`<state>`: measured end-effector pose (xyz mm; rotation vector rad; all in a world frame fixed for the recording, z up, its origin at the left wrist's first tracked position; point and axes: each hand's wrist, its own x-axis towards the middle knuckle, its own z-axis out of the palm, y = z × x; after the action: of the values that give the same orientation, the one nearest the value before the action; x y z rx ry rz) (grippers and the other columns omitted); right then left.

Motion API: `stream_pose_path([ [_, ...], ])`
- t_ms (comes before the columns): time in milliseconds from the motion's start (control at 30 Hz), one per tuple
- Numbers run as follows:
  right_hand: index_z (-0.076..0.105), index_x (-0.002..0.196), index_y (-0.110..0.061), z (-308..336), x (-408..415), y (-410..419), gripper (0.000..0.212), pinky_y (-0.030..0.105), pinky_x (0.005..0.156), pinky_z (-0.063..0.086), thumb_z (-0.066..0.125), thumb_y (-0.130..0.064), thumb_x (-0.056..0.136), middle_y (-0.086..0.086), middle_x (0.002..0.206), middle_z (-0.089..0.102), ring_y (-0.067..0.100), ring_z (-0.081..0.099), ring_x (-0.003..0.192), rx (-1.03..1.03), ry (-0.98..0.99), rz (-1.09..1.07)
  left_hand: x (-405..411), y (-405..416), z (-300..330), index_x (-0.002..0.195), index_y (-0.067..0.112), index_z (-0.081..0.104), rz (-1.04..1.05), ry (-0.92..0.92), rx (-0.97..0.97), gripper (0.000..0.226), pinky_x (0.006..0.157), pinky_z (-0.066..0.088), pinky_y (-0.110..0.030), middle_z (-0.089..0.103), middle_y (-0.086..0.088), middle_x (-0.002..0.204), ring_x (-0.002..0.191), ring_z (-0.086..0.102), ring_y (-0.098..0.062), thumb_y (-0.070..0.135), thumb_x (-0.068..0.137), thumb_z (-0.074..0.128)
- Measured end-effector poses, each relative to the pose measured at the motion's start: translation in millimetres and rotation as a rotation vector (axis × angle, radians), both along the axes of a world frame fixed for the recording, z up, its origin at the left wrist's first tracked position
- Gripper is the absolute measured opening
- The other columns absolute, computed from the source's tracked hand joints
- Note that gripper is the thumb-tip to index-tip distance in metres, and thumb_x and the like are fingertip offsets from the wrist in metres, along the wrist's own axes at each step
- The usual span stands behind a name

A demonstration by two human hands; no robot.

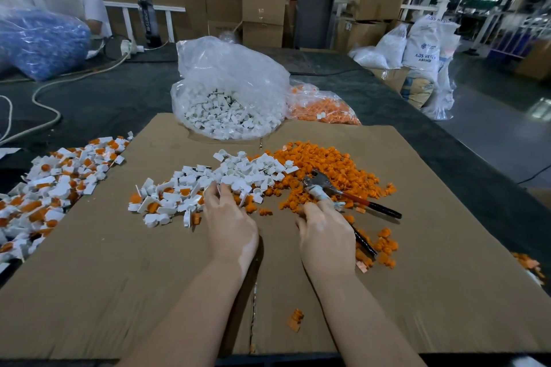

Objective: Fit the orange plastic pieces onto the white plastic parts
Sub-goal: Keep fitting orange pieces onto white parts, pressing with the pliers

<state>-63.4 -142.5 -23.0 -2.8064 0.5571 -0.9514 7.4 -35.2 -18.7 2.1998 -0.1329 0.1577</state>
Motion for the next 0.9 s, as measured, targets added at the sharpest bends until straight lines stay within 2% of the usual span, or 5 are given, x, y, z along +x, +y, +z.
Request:
stream_pose_path([
  [200, 0.069, 0.074, -0.006, -4.0, 3.9, -0.3, 0.029, 0.031, 0.056, 0.052, 0.079, 0.013, 0.054, 0.009, 0.074, 0.063, 0.025, 0.061, 0.066, -0.008, -0.025, 0.07, -0.5, -0.7, -2.1, 0.144, 0.001, 0.024, -0.014, -0.039, 0.02, 0.055, 0.113, 0.016, -0.03, 0.007, -0.008, 0.156, 0.144, 0.007, -0.022, -0.001, 0.093, 0.044],
  [433, 0.067, 0.11, -0.024, 2.3, 4.7, 4.0, 0.038, 0.038, 0.076, 0.043, 0.069, -0.005, 0.076, -0.004, 0.111, 0.066, 0.022, 0.059, 0.097, -0.155, 0.058, 0.36, -0.9, -0.5, -6.9, 0.123, 0.007, 0.051, 0.048, -0.167, -0.078, 0.04, 0.089, 0.018, -0.013, 0.034, -0.014, 0.13, 0.121, 0.027, -0.023, -0.006, 0.086, 0.05],
  [533, 0.063, 0.118, -0.026, 2.2, 5.0, 4.8, 0.04, 0.042, 0.08, 0.037, 0.061, -0.006, 0.084, -0.006, 0.114, 0.065, 0.022, 0.056, 0.102, -0.086, 0.129, 0.393, -0.4, -1.6, -7.0, 0.12, 0.013, 0.056, 0.043, -0.161, -0.008, 0.037, 0.093, 0.022, -0.021, 0.035, -0.012, 0.126, 0.117, 0.024, -0.023, -0.001, 0.086, 0.051],
  [667, 0.065, 0.11, -0.026, 2.4, 4.2, 4.9, 0.03, 0.04, 0.082, 0.034, 0.06, -0.009, 0.086, -0.008, 0.101, 0.066, 0.021, 0.054, 0.093, -0.06, 0.155, 0.35, 0.2, -2.8, -8.3, 0.134, 0.029, 0.046, -0.078, -0.141, 0.202, 0.047, 0.106, 0.018, -0.041, 0.029, -0.001, 0.141, 0.121, 0.01, -0.014, 0.012, 0.09, 0.047],
  [900, 0.06, 0.077, -0.02, 2.1, 4.8, 5.5, 0.022, 0.034, 0.071, 0.041, 0.075, -0.004, 0.07, -0.005, 0.076, 0.062, 0.02, 0.054, 0.071, -0.083, 0.086, 0.249, 0.0, -6.2, -10.1, 0.126, 0.022, 0.052, -0.034, -0.132, 0.276, 0.033, 0.108, 0.017, -0.044, 0.025, -0.004, 0.145, 0.127, 0.01, -0.02, 0.023, 0.094, 0.046],
])
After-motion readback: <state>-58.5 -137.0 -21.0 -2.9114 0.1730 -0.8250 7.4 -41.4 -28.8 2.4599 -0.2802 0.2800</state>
